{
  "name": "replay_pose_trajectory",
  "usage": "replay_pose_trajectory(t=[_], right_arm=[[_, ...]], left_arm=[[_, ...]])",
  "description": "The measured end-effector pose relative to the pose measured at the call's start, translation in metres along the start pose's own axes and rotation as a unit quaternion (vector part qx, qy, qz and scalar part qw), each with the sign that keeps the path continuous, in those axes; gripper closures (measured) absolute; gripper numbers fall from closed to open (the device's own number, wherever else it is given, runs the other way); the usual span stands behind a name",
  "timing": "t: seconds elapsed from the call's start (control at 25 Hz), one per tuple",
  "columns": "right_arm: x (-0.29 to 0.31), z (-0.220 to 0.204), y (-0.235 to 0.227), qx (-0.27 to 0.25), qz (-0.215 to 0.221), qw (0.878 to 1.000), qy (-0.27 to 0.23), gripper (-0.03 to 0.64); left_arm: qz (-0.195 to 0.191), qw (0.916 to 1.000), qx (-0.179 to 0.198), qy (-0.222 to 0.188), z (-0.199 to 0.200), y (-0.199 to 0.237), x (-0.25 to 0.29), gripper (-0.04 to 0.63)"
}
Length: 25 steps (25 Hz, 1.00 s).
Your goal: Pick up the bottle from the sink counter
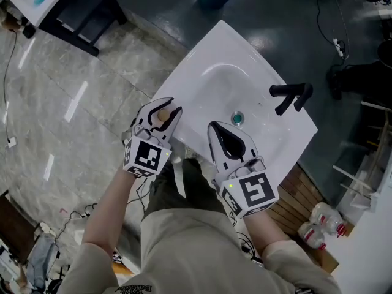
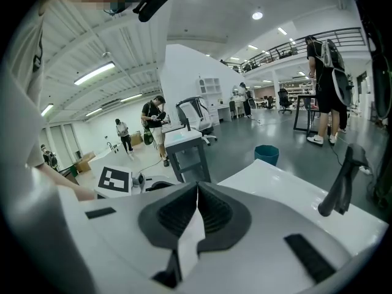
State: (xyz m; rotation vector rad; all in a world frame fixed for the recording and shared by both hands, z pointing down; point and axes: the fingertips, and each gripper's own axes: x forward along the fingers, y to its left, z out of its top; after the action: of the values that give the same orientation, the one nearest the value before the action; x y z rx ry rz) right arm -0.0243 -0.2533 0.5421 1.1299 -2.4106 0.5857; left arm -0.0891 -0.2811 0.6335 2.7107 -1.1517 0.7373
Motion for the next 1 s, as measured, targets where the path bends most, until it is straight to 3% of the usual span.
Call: replay_pose_trajectory(t=[0.24,0.6,1.0], right_arm=[[-0.002,0.000,0.000,0.000,-0.004,1.000,0.002,0.620],[-0.002,0.001,-0.007,0.003,-0.012,1.000,-0.008,0.620],[-0.019,0.041,-0.010,-0.016,-0.017,0.999,-0.043,0.620]], left_arm=[[0.000,0.9999,0.012,0.005,0.001,-0.002,-0.001,0.503],[-0.026,0.9996,-0.007,0.000,0.004,0.002,-0.005,0.509],[-0.011,0.9998,-0.007,-0.014,0.064,0.028,-0.033,0.511]])
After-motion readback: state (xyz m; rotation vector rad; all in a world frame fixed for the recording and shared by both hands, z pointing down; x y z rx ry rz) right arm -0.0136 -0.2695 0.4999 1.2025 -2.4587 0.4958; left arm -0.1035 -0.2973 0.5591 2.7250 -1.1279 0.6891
